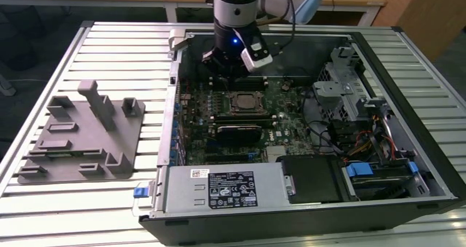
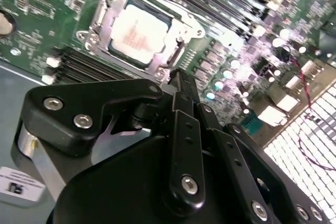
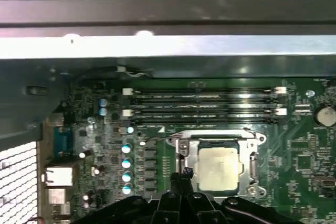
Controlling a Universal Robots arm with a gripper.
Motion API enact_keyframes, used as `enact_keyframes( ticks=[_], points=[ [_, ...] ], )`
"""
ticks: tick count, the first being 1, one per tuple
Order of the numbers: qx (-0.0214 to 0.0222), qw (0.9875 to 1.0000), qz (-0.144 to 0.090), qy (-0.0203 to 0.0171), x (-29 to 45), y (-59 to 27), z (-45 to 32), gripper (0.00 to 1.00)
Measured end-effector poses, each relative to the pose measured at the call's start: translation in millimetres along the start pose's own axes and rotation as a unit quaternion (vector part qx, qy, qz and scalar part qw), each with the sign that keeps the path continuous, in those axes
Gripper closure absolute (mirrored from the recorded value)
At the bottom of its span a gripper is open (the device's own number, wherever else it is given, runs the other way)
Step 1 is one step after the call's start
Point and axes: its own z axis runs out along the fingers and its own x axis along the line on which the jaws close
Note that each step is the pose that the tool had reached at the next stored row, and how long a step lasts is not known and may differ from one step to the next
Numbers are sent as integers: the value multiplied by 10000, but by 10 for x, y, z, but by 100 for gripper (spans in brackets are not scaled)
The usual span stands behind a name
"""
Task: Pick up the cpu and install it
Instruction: 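Install the first cpu locking lever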
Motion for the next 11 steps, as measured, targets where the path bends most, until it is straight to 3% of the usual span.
enact_keyframes(
  ticks=[9,11],
  points=[
    [-28,10000,0,1,224,-6,1,89],
    [-61,10000,0,2,260,-7,0,89]
  ],
)
